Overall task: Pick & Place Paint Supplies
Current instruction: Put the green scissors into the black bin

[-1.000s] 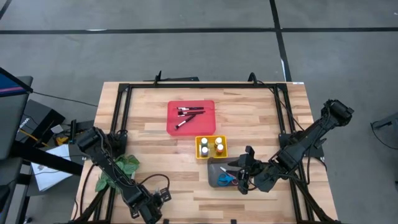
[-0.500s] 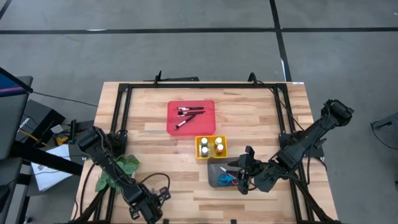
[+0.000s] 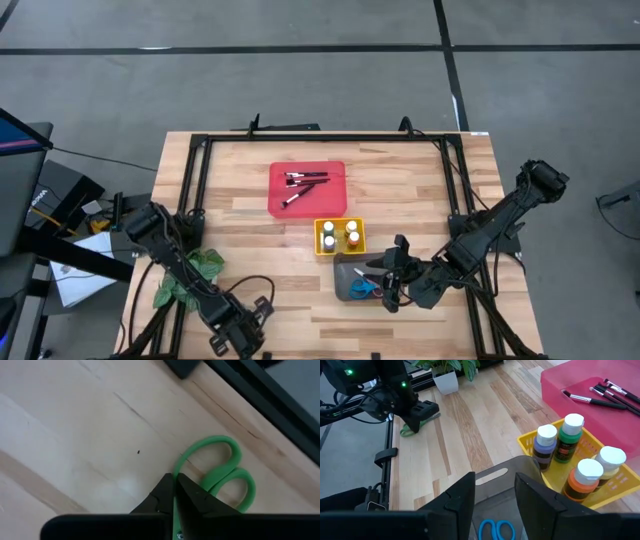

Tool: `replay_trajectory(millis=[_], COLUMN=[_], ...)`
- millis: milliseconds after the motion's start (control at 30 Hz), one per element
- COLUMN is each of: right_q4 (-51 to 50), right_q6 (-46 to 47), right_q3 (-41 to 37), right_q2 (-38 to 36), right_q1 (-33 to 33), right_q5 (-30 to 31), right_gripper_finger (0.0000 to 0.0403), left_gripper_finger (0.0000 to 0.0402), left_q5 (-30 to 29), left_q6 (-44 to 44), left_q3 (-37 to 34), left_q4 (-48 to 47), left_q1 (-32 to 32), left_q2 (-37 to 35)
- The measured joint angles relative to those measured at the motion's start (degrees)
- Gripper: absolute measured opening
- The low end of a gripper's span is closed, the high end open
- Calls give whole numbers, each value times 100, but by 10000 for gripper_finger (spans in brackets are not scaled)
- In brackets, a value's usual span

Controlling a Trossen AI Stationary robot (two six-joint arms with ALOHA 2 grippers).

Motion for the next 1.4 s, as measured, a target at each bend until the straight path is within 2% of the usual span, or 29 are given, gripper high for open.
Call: replay_trajectory(millis=[133,267,500,867,1400], right_q4=[-8,-15,-17,-20,-17], right_q6=[-1,-2,0,0,2], right_q3=[0,0,0,0,0], right_q2=[0,0,0,0,0], right_q1=[-1,-2,-2,-2,-2], right_q5=[0,4,7,9,7], right_gripper_finger=[134,134,134,134,134], left_gripper_finger=[1,0,0,0,0], left_q5=[44,-373,-558,-557,-541], left_q6=[-700,-1076,-1104,-1161,-2377], left_q3=[-19,-29,-21,-20,-11], left_q4=[19,-11,-49,-104,-103], left_q1=[145,362,487,604,732], left_q2=[-88,-350,-602,-605,-614])
